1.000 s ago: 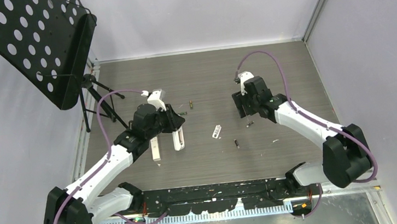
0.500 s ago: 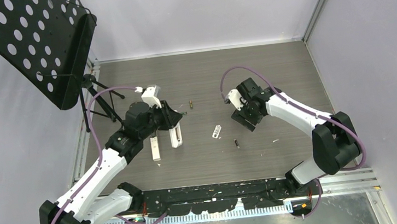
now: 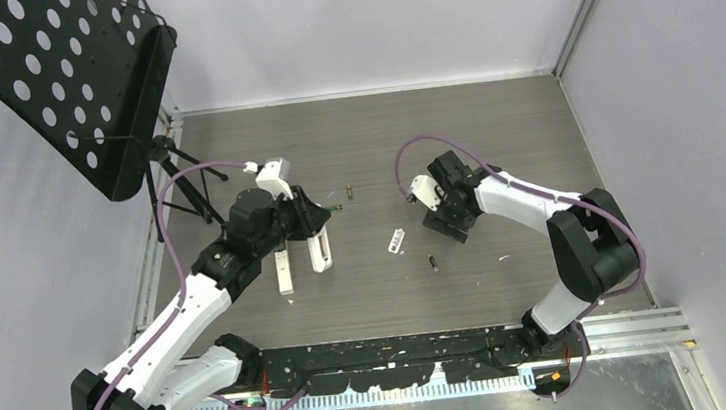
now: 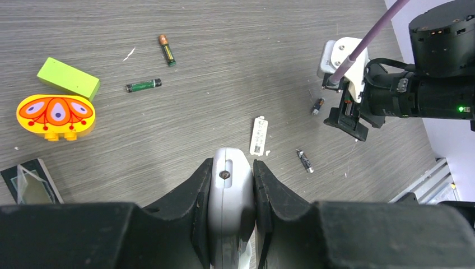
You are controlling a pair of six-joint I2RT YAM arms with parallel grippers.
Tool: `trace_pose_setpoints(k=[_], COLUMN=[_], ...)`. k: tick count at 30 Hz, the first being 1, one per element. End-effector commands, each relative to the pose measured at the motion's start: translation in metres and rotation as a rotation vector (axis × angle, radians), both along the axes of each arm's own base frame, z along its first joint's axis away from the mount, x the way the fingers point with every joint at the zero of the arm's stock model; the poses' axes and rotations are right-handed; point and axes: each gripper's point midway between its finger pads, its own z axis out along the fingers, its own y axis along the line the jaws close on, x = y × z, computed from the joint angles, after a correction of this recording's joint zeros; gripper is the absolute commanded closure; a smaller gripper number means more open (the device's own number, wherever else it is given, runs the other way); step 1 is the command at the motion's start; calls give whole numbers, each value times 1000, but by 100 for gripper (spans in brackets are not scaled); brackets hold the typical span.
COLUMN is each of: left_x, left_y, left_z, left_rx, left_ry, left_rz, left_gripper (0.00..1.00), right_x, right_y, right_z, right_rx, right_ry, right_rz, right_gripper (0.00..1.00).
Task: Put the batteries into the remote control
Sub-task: Pick up the battery from the center of the board.
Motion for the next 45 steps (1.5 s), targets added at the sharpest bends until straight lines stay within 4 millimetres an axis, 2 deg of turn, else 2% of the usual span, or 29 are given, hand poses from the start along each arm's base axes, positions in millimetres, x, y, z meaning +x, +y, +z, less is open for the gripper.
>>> trace_pose_setpoints(k=[1, 8, 11, 15, 17, 20, 29, 31, 35, 37, 41, 45], left_x=[5, 6, 5, 5, 5, 5, 7, 7, 9, 9, 10, 12], left_y=[10, 16, 18, 19, 19, 20, 18, 18, 17, 16, 15, 12], left_z=[11, 10, 10, 8, 8, 8, 4, 3, 3, 3, 5, 7], left_rx=[-18, -9, -4, 0, 2, 4, 7, 7, 5, 4, 0, -12], left_ry=[-47, -51, -53, -49, -48, -49, -42, -41, -40, -40, -45, -45], left_rz=[60, 93, 98, 101, 103, 105, 102, 102, 101, 99, 100, 95], left_gripper=[100, 100, 100, 100, 100, 100, 100, 100, 100, 100, 100, 100], right_x=[18, 35, 39, 41, 34, 23, 15, 14, 13, 14, 25, 47], right_y=[8, 15, 17, 18, 21, 13, 1, 2, 2, 0, 6, 32], right_z=[1, -1, -1, -6, -9, -12, -14, -16, -25, -27, -17, 22], right_rx=[5, 18, 32, 58, 83, 68, 83, 93, 88, 74, 111, 273], right_ry=[-58, -51, -49, -23, 25, 93, 129, 141, 173, 176, 122, -24], right_rz=[56, 78, 89, 95, 88, 49, -4, -3, -12, -15, -24, -25], right_gripper=[29, 30, 34, 45, 49, 55, 50, 59, 86, 95, 100, 100])
